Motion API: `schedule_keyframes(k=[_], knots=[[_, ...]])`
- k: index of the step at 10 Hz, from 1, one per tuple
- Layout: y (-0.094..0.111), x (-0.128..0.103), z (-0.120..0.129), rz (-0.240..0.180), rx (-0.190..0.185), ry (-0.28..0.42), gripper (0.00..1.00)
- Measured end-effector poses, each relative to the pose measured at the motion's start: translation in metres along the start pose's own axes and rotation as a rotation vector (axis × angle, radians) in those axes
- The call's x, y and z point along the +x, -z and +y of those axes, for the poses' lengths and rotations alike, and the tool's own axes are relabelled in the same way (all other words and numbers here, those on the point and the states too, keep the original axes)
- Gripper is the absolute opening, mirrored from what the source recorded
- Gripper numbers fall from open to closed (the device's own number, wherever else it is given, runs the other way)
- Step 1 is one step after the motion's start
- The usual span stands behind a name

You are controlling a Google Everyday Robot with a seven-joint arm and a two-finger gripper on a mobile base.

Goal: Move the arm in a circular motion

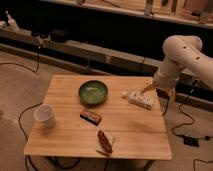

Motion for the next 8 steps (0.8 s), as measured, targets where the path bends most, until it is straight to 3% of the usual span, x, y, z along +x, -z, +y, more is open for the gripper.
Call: schedule_keyframes(k=[3, 4, 6, 8], knots=[[0.011, 0.064, -0.002, 0.096, -0.015, -0.068, 0.80], [0.010, 0.080, -0.015, 0.127, -0.012, -0.067, 0.80], [-0.001, 0.102, -0.064, 0.199, 0.023, -0.021, 0.80], [-0.016, 0.103, -0.125, 0.254, 0.067, 0.064, 0.80]])
